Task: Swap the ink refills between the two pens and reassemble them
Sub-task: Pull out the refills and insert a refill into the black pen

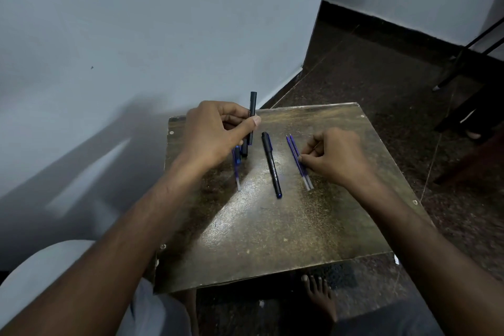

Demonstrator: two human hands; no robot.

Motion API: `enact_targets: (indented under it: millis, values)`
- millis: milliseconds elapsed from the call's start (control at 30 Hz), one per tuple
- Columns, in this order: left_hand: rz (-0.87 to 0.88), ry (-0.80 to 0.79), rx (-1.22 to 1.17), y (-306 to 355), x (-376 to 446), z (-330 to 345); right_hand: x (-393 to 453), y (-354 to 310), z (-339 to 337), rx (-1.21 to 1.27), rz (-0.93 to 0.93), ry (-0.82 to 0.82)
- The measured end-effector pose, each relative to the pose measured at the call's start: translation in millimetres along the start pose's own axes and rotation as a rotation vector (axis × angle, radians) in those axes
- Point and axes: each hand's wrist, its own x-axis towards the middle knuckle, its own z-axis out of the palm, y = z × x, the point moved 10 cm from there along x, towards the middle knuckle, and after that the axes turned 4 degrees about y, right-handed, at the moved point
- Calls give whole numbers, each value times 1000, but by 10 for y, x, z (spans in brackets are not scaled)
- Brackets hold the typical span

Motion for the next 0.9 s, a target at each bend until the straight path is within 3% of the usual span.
enact_targets:
  millis: [200,667,767,900]
  values:
    - [-10,-64,5,-86,7,85,6,98,-185,-71,41,130]
    - [32,-138,62,-44,-59,247,-7,40,83,-317,111,-84]
    - [64,-142,94,4,-78,259,28,40,26,-169,110,-93]
    - [127,-170,149,82,-129,321,18,55,-74,502,133,-53]
